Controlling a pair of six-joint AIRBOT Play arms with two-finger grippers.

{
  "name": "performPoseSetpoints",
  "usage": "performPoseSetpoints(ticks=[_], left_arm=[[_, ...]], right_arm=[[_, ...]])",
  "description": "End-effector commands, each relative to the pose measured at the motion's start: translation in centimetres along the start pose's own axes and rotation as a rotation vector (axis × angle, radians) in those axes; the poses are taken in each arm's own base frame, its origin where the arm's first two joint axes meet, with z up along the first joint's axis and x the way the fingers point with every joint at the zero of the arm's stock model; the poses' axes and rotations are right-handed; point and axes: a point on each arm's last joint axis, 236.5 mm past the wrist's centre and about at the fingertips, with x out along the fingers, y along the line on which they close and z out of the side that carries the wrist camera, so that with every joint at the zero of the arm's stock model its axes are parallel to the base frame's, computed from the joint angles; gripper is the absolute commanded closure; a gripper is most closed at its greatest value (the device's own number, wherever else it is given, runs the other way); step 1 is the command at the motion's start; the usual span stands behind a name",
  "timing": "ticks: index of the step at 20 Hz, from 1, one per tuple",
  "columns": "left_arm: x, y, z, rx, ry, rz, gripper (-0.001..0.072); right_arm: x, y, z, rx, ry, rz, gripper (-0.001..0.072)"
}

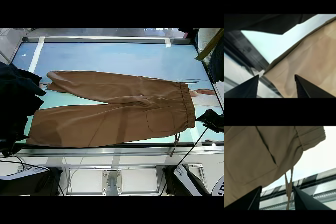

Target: Fold the clothes and pants, and hang the long-sleeved shirts on hangers.

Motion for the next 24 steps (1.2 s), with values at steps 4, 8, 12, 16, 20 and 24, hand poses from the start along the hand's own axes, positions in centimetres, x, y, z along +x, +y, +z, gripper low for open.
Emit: performPoseSetpoints(ticks=[4, 8, 12, 16, 20, 24], left_arm=[[1.6, -1.1, -0.1, 0.035, 0.037, -0.002, 0.022], [2.4, -2.4, 0.0, 0.077, 0.042, 0.0, 0.0529], [1.9, -2.9, 0.2, 0.095, 0.041, -0.002, 0.0691], [0.4, -3.6, 1.3, 0.124, -0.018, 0.006, 0.0691], [-0.1, -3.8, 1.4, 0.132, -0.039, 0.01, 0.0691], [-0.1, -3.8, 1.5, 0.133, -0.041, 0.01, 0.0692]], right_arm=[[-1.0, 0.2, 0.1, -0.016, -0.041, -0.019, 0.027], [-1.1, 0.3, -0.3, -0.017, -0.027, -0.015, 0.027], [-1.3, -1.3, -0.8, -0.051, -0.01, -0.087, 0.0271], [-1.6, -5.3, -3.5, -0.065, 0.024, -0.275, 0.027], [2.3, -5.2, -1.0, 0.183, -0.218, -0.211, 0.0301], [9.6, -2.1, -1.8, 0.367, -0.113, 0.046, 0.0381]])
